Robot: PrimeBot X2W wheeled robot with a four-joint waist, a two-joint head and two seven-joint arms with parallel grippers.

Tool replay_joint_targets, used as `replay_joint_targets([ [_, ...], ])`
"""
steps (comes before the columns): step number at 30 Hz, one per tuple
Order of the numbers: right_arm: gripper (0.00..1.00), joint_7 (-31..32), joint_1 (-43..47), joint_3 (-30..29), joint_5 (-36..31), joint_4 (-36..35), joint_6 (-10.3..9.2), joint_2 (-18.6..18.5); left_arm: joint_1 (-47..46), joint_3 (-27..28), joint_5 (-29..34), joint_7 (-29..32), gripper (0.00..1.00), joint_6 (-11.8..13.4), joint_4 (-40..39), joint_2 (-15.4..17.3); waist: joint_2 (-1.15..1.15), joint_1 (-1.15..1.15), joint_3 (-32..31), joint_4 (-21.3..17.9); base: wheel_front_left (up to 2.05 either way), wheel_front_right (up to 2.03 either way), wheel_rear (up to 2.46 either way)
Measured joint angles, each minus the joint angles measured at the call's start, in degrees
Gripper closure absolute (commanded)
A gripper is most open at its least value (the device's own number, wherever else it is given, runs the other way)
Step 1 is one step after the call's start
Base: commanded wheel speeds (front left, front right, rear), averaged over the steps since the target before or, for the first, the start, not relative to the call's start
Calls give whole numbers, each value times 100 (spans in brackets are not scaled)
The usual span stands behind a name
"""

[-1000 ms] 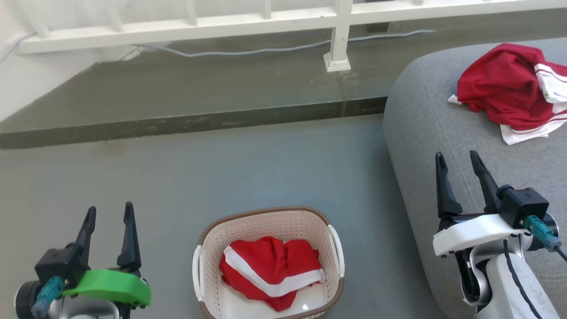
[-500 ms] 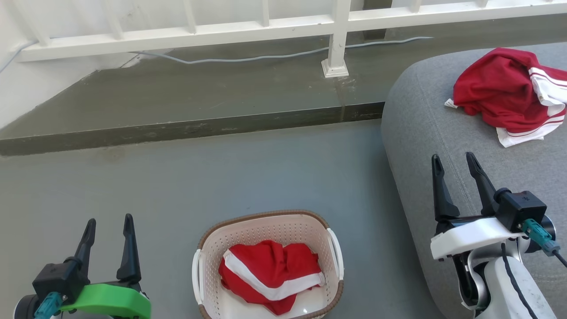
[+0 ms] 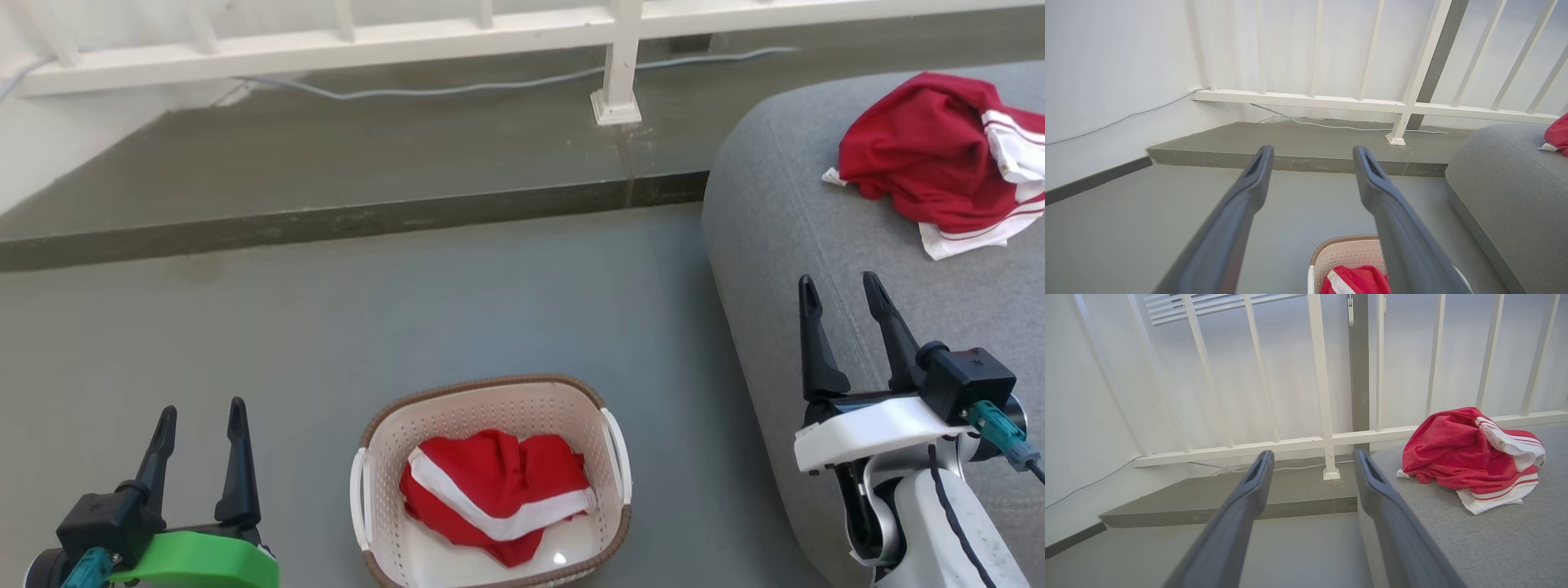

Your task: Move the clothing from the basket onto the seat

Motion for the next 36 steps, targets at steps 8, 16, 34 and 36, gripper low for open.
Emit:
replay_joint_targets([
  [8, 0, 0, -69, -37, 20, -225, -48, 2, -11, -104, 12, 79, 0, -66, -30, 70, 0, 0, 346, -46, 0, 0, 0],
  [16, 0, 0, -564, -222, 51, -500, -148, 0, -437, -441, 101, 383, 0, -207, 183, 129, 0, 0, 894, -113, 0, 0, 0],
  [34, 0, -1, -1829, -222, 51, -901, -149, -15, -2019, -1504, 761, 1204, 0, -664, 1395, -8, 0, 0, 2323, -288, 0, 0, 0],
  [36, 0, -1, -1970, -218, 44, -949, -149, -22, -2183, -1625, 816, 1296, 0, -710, 1558, -30, 0, 1, 2483, -316, 0, 0, 0],
])
